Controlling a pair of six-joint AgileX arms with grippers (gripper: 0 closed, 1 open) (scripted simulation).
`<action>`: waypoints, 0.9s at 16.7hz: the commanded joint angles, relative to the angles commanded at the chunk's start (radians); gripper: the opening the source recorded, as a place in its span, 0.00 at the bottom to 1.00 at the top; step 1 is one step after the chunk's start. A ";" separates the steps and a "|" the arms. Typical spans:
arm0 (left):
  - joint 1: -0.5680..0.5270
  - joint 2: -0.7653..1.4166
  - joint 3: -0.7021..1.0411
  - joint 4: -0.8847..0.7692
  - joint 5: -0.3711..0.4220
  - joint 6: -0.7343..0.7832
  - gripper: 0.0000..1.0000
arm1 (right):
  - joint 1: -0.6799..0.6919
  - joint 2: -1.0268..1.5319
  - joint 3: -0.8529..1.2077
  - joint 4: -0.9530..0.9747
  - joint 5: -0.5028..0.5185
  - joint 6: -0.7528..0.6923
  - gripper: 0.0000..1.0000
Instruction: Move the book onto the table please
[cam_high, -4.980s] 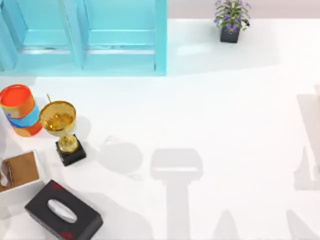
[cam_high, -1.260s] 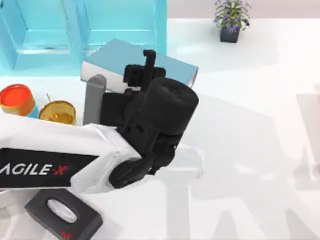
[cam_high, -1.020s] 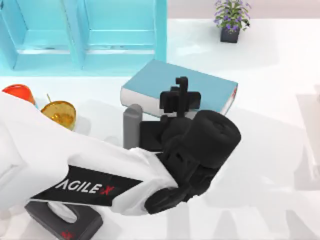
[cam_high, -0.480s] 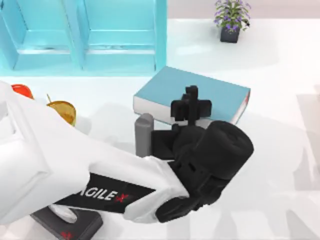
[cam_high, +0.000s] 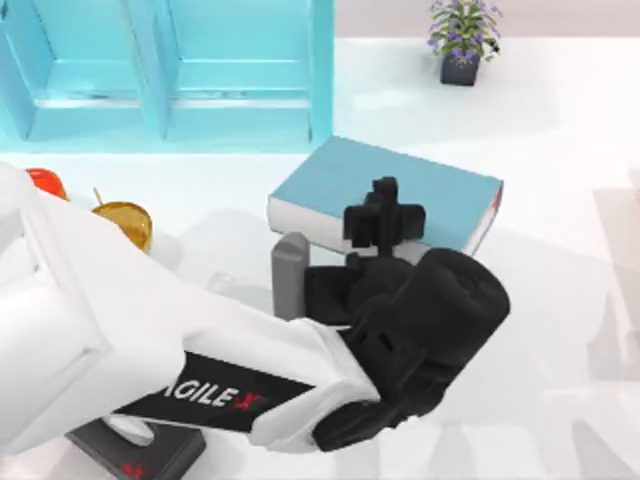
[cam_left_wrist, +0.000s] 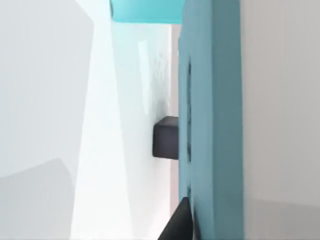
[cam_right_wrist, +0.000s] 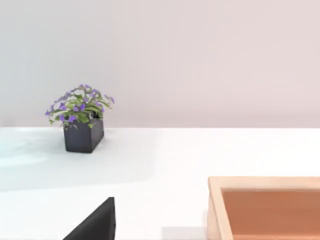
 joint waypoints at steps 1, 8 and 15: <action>0.000 0.014 -0.004 0.018 0.000 0.000 0.00 | 0.000 0.000 0.000 0.000 0.000 0.000 1.00; 0.000 0.078 -0.025 0.102 0.001 0.001 0.00 | 0.000 0.000 0.000 0.000 0.000 0.000 1.00; 0.000 0.078 -0.025 0.102 0.001 0.001 0.45 | 0.000 0.000 0.000 0.000 0.000 0.000 1.00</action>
